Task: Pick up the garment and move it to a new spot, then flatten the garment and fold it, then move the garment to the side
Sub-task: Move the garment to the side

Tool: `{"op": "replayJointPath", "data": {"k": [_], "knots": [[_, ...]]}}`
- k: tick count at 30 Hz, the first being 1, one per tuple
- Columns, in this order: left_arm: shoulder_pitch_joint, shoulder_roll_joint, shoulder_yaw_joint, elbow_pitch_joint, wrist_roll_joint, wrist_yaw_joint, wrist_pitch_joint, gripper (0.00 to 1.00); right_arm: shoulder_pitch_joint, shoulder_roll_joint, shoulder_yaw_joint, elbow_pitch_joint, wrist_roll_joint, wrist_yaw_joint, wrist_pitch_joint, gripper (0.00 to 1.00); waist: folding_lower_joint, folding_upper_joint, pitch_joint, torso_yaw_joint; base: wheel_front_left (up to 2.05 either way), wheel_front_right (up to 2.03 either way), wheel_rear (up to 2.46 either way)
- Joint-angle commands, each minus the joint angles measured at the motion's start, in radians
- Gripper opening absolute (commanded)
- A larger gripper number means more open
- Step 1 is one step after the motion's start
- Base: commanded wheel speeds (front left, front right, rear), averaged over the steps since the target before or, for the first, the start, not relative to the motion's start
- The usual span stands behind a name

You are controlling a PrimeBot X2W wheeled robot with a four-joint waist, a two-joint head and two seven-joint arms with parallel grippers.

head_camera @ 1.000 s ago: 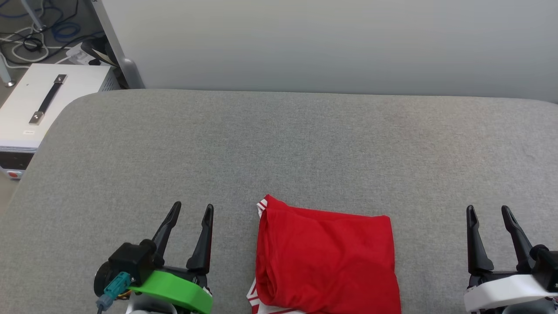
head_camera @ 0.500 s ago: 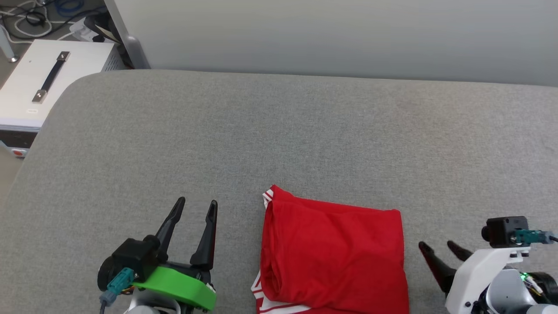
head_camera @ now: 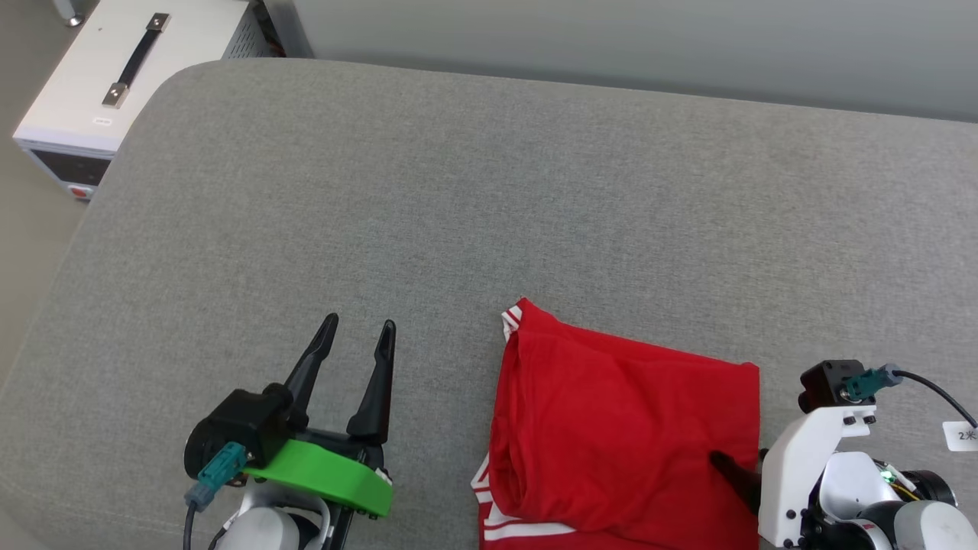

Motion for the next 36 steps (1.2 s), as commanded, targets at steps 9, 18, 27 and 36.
{"op": "replayJointPath", "data": {"k": [9, 18, 27, 36], "knots": [[-0.043, -0.013, -0.009, 0.002, 0.007, -0.003, -0.006, 1.00, -0.034, 0.012, 0.054, 0.105, -0.014, -0.001, 0.028, 1.00, 0.0000, -0.0001, 0.053, 0.052, 0.00, 0.00, 0.00], [-0.041, -0.005, -0.010, 0.016, 0.008, -0.003, -0.006, 1.00, -0.047, -0.052, 0.153, 0.167, 0.006, -0.001, -0.048, 0.00, 0.0000, -0.0001, 0.032, 0.044, 0.00, 0.00, 0.00], [-0.022, 0.015, -0.030, 0.027, -0.004, -0.003, -0.006, 1.00, -0.098, -0.202, 0.250, 0.119, 0.006, -0.001, -0.171, 0.00, 0.0000, -0.0001, -0.023, -0.029, 0.00, 0.00, 0.00], [-0.014, 0.026, -0.062, 0.025, -0.006, -0.003, -0.006, 1.00, -0.187, -0.473, 0.434, 0.063, 0.003, -0.001, -0.209, 0.00, 0.0000, -0.0001, -0.033, -0.174, 0.00, 0.00, 0.00]]}}
